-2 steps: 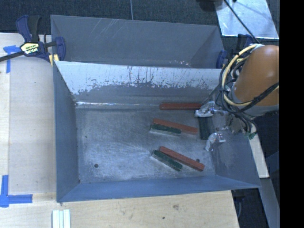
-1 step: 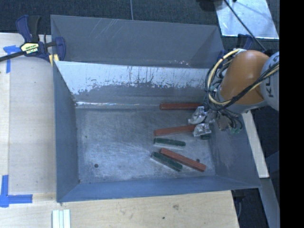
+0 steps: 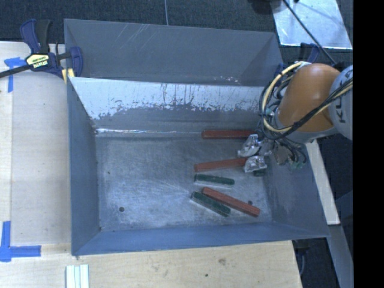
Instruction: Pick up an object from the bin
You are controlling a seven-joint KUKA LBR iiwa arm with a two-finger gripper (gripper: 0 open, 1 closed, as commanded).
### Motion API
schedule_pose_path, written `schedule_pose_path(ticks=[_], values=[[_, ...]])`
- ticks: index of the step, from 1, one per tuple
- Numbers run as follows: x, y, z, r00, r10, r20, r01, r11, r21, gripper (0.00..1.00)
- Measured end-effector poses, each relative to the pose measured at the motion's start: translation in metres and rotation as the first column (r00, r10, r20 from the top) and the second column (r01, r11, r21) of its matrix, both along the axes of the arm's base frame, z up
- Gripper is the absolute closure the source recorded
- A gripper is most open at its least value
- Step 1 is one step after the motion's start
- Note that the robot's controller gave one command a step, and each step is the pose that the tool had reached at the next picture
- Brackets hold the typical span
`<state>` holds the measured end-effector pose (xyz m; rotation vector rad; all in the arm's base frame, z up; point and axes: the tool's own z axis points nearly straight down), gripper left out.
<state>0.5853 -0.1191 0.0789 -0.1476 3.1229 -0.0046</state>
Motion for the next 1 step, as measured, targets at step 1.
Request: schedule_pose_path(ticks=[1], values=[[-0.0104,-0.0276,0.1632,0.998,0.064,-0.008,-0.064,0.998,0.0,1.0]])
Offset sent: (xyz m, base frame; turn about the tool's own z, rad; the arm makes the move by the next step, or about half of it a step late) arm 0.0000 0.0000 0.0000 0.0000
